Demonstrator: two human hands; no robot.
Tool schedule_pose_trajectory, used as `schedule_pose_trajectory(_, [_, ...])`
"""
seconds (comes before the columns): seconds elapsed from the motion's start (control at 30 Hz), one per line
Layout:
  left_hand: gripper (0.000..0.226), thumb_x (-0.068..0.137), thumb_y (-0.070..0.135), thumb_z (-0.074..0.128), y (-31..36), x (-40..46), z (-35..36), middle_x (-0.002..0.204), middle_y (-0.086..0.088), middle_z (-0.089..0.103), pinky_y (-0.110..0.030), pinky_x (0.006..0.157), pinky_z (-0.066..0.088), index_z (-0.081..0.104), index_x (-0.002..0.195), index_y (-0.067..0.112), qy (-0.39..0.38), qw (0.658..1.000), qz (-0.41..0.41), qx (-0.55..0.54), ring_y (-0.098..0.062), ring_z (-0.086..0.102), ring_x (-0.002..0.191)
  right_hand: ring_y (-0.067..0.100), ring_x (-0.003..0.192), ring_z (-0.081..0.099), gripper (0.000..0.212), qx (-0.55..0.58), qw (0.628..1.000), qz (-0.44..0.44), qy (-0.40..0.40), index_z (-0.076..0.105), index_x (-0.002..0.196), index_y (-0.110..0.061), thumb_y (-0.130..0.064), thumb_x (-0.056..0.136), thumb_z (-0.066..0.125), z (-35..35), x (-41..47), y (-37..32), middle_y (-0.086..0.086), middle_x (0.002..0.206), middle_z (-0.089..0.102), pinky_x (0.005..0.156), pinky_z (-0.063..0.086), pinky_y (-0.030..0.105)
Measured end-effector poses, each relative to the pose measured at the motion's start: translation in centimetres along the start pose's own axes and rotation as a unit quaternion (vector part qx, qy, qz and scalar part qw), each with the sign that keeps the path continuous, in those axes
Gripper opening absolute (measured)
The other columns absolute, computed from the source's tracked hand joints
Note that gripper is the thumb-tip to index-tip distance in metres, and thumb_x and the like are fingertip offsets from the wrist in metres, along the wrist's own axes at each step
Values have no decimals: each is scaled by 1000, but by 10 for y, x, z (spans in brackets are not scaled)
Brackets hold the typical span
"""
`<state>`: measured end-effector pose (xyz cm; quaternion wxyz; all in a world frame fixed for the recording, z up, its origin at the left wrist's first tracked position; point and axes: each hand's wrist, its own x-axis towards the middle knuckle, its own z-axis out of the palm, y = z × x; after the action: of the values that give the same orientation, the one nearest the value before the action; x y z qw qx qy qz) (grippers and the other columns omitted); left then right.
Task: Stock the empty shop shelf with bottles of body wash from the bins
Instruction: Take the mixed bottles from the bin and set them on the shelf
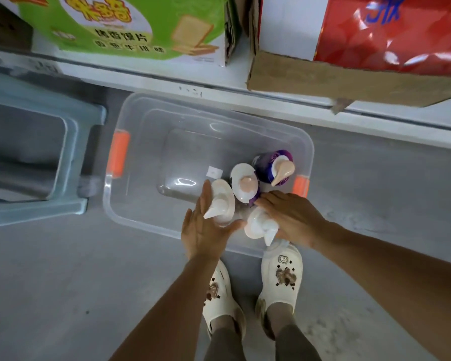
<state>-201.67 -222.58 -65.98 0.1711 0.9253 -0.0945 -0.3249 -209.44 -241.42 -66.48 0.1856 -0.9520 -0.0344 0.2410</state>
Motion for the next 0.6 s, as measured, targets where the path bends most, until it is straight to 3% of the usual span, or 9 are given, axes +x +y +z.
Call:
schedule_pose_trajectory(0.13, [114, 59, 81, 61, 8, 9, 2, 149, 8, 45, -44, 101, 46, 12, 152, 38, 7, 995, -42, -93, -25, 51, 130, 24, 81, 66, 70, 1, 1000, -11, 27, 67, 108, -11, -14, 41, 87, 1, 0, -1, 3, 96, 68, 51, 51, 30])
schedule_pose_trajectory(0.23, [90, 72, 57, 74, 10, 20, 4, 139, 5, 53, -43, 97, 48, 28, 146, 34, 34, 989, -41, -140, -25, 55, 123, 23, 82, 66, 75, 11, 1000, -5, 21, 67, 111, -14, -21, 40, 89, 1, 2, 2, -1, 97, 69, 49, 53, 29])
schedule_pose_trajectory(0.33, [69, 72, 37, 75, 5, 27, -8, 120, 6, 62, -32, 91, 48, 45, 134, 31, 38, 988, -11, -148, -21, 60, 108, 20, 97, 62, 74, 37, 999, 12, -6, 61, 122, -21, -31, 53, 86, -8, 3, -1, -6, 110, 66, 63, 55, 30])
schedule_pose_trajectory(0.4, [65, 69, 26, 76, 1, 28, -24, 112, 9, 64, -33, 91, 50, 49, 128, 31, 25, 989, 6, -148, -19, 60, 103, 16, 105, 58, 68, 70, 997, 41, -4, 58, 124, -26, -35, 61, 81, -19, -2, -7, -9, 117, 62, 74, 50, 27])
schedule_pose_trajectory(0.5, [67, 69, 21, 79, 3, 17, -61, 109, 12, 61, -32, 93, 47, 51, 129, 31, 6, 986, 4, -164, -15, 58, 103, 12, 102, 56, 57, 128, 988, 85, 11, 60, 115, -29, -41, 63, 78, -50, -14, -21, -13, 111, 62, 74, 38, 20])
schedule_pose_trajectory(0.6, [69, 67, 20, 81, 15, -4, -104, 108, 12, 61, -36, 94, 48, 50, 127, 31, -5, 983, -3, -183, -19, 59, 106, 12, 96, 56, 57, 182, 975, 129, 15, 59, 114, -32, -45, 62, 77, -94, -29, -39, -14, 109, 63, 75, 44, 25])
